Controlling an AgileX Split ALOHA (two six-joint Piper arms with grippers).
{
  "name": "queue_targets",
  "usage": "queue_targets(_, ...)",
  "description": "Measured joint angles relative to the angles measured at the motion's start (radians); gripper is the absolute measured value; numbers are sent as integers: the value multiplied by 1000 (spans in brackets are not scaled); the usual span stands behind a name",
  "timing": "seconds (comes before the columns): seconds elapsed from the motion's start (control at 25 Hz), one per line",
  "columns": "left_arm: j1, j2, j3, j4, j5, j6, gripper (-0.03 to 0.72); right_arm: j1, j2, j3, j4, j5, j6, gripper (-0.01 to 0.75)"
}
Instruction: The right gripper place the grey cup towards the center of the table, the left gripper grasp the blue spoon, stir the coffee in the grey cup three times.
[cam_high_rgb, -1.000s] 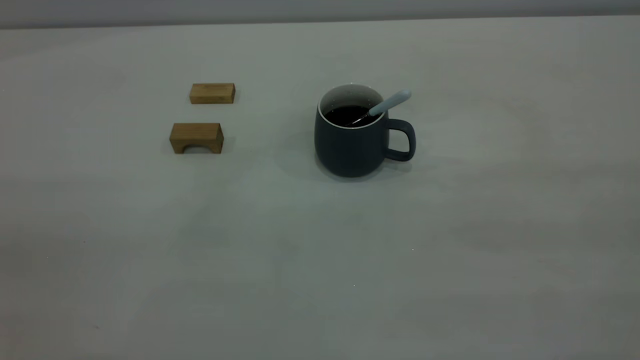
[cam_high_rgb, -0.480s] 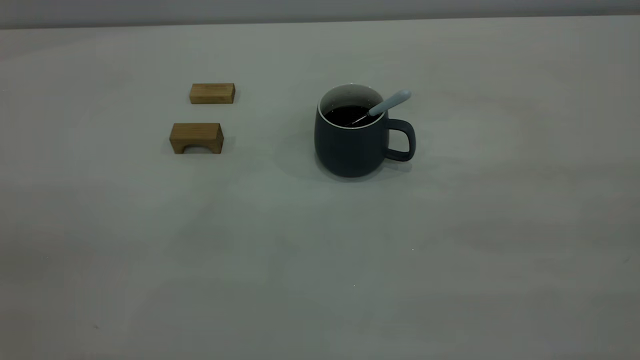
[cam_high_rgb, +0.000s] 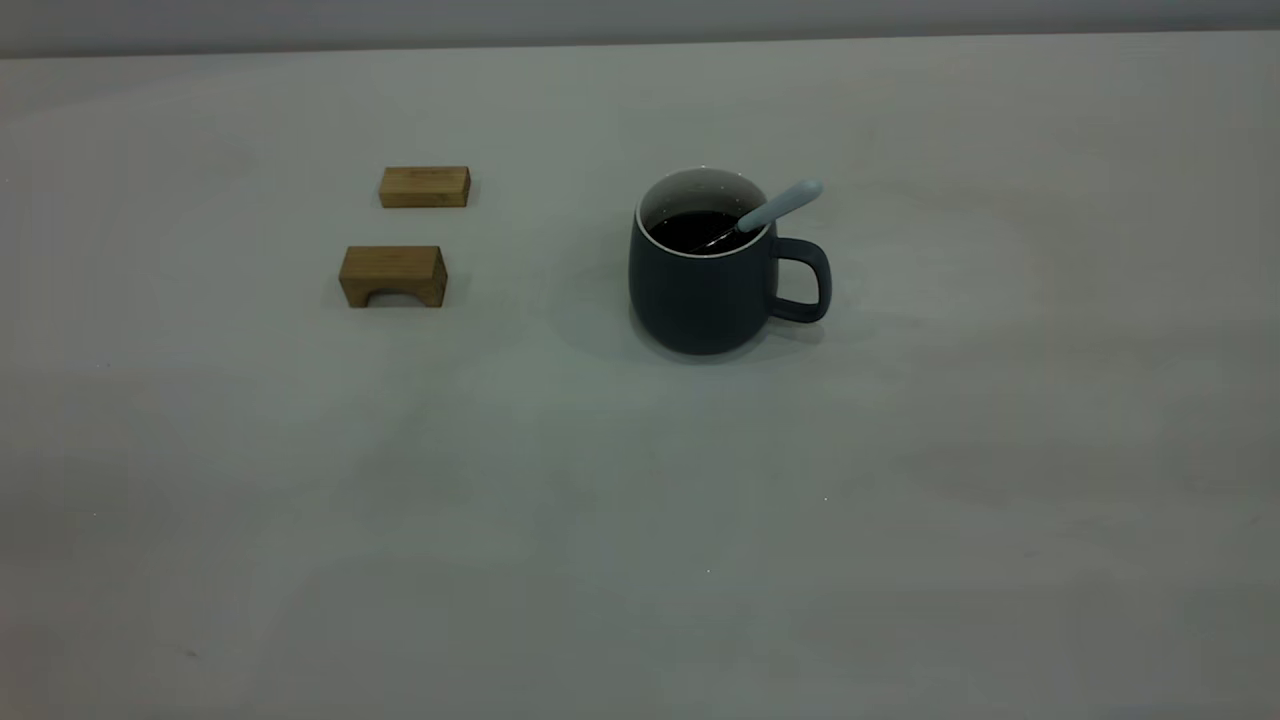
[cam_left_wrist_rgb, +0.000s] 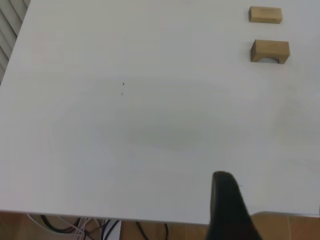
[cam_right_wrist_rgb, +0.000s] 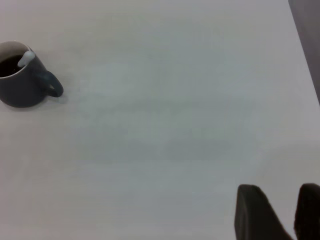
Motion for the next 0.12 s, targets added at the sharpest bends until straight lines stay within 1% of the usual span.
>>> queue_targets(0.12,0,0,0,0,0,0,504,0,0,0,0,0,1,237)
